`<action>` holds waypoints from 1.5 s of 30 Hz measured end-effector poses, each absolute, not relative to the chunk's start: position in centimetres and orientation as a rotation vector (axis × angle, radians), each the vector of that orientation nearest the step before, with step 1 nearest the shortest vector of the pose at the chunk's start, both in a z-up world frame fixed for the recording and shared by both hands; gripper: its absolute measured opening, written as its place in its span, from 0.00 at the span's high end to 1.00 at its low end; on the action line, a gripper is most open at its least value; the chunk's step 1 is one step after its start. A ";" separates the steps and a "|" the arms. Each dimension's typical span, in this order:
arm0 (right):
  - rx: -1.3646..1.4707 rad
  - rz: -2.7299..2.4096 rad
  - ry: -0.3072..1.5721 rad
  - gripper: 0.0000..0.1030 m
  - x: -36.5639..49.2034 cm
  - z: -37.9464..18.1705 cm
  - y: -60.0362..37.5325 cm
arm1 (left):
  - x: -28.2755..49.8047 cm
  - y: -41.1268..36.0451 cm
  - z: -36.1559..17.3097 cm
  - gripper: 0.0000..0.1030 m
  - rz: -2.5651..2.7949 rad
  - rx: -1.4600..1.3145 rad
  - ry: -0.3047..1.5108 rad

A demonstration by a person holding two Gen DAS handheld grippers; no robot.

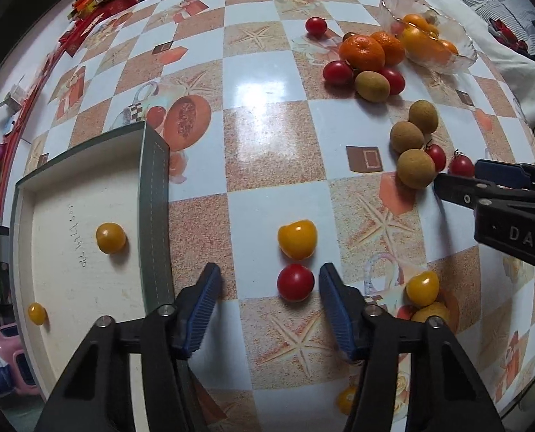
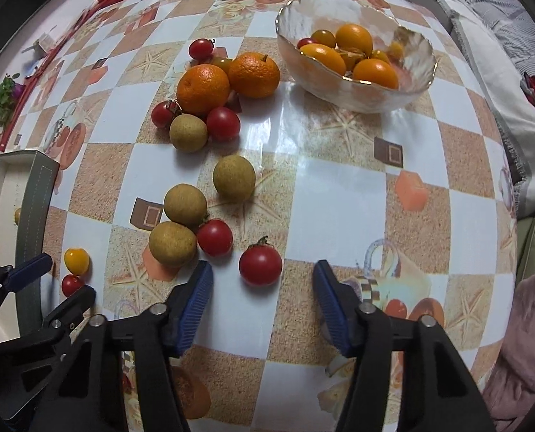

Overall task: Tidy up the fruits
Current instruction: 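Close the left tool on a red cherry tomato while the right tool grasps another, then carry both red tomatoes into the white tray and open both tools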

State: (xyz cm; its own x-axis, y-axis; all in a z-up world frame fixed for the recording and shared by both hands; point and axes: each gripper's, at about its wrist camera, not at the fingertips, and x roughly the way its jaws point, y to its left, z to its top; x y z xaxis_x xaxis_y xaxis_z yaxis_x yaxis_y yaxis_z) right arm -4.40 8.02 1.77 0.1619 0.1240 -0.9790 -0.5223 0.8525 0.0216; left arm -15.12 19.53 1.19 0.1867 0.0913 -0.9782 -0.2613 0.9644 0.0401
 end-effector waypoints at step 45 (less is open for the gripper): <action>-0.211 0.655 1.355 0.77 -13.1 8.2 12.9 | -25.9 28.7 7.3 0.80 0.244 -0.312 1.250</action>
State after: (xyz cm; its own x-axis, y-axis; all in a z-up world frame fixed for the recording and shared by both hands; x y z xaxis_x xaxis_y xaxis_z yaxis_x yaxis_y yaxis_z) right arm -13.08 12.94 8.20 0.0693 0.3131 -0.9472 -0.5476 0.8055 0.2263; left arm -25.91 28.74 7.31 0.2987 0.0110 -0.9543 -0.3483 0.9322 -0.0983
